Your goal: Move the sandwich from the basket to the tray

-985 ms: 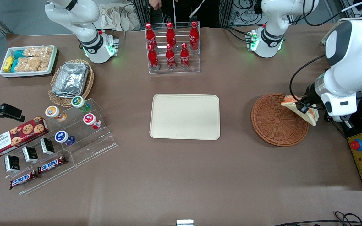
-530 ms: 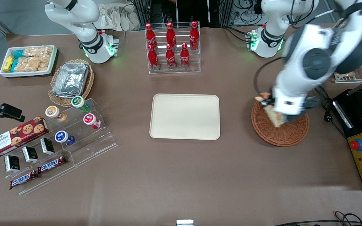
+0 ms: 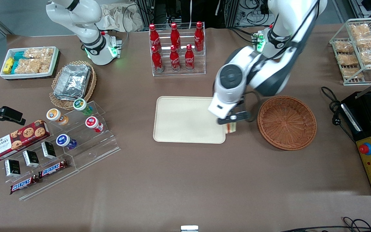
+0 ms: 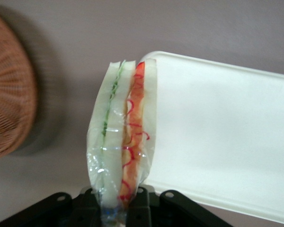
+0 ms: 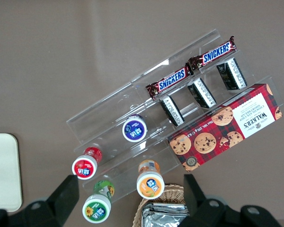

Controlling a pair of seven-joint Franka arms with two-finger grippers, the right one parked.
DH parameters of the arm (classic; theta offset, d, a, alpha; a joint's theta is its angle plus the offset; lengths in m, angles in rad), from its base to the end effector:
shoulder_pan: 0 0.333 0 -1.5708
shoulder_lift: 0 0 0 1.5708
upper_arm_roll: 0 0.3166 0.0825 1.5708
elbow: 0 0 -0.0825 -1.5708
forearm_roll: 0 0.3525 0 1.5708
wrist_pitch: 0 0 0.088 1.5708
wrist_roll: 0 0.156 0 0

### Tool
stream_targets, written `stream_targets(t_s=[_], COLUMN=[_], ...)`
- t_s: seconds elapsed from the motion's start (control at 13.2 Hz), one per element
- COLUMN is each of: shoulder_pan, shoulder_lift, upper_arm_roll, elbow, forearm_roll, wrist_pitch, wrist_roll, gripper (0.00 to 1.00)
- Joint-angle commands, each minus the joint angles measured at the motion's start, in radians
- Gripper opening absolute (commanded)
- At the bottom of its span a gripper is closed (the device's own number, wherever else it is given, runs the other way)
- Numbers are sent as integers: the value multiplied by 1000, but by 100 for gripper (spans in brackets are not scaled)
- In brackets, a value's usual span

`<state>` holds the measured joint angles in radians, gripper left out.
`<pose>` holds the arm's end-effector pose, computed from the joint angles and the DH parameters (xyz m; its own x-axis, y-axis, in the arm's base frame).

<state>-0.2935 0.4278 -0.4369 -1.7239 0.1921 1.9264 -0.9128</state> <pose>0.4721 -0.3699 0.3104 0.9851 0.1242 -0.1186 0.1080 -0.9850 -0.1345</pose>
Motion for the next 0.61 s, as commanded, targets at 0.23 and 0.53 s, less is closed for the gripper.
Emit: stream_targets(t_s=[0.23, 0.53], shoulder_pan=[-70, -61], shoulder_lift=[202, 181], upper_arm_roll=[6, 9], elbow=[24, 21], forearm_roll=[151, 165], wrist_pitch=[98, 68], wrist_roll=[-69, -64], gripper=[3, 100])
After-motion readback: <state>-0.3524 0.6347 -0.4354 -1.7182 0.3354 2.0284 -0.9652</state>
